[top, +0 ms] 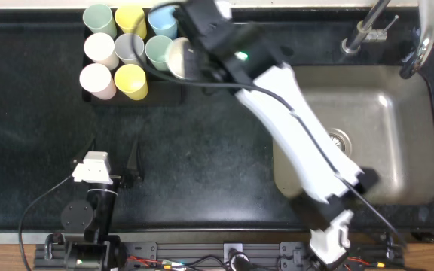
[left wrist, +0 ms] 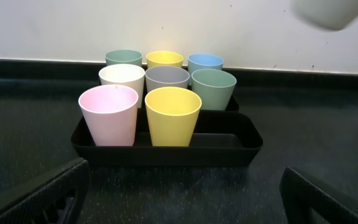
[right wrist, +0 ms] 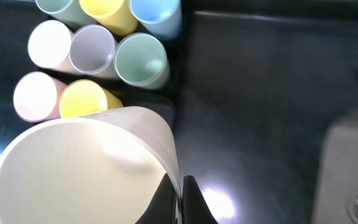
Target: Store Cups
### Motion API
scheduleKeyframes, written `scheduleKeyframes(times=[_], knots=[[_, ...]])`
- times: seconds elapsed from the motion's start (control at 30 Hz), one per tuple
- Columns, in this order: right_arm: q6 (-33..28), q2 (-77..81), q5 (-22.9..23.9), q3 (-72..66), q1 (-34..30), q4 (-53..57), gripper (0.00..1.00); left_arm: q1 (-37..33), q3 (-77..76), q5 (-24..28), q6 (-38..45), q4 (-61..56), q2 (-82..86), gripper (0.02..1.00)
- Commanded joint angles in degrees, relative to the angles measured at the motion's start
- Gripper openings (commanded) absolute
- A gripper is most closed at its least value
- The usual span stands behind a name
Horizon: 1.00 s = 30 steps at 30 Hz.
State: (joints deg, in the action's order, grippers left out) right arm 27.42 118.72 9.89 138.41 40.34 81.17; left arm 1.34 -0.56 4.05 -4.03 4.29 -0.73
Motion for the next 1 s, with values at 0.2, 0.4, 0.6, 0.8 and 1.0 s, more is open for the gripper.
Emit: scheduleKeyframes(times=[0.2, 0.4, 0.6, 0.8, 1.0], knots=[[-2.4, 10.49, 0.13, 6.99, 3.19, -1.75, 0.047, -0.44, 0.11, 0.37, 1.03, 0.13, 0.57, 1.0], [-2.6, 13.22, 0.26, 6.97, 3.15, -2.54, 0.047, -0.44, 0.11, 0.37, 1.03, 0.13, 0.57, 0.998], [-2.6, 15.76, 0.26, 6.91, 3.13, -3.08, 0.042, -0.44, 0.11, 0.37, 1.03, 0.13, 0.57, 1.0], [-2.58, 17.44, 0.22, 6.84, 2.75, -3.56, 0.047, -0.44, 0.11, 0.39, 1.03, 0.13, 0.57, 1.0], [-2.84, 19.71, -0.15, 6.82, 2.19, -4.26, 0.047, -0.44, 0.11, 0.37, 1.03, 0.13, 0.57, 1.0]])
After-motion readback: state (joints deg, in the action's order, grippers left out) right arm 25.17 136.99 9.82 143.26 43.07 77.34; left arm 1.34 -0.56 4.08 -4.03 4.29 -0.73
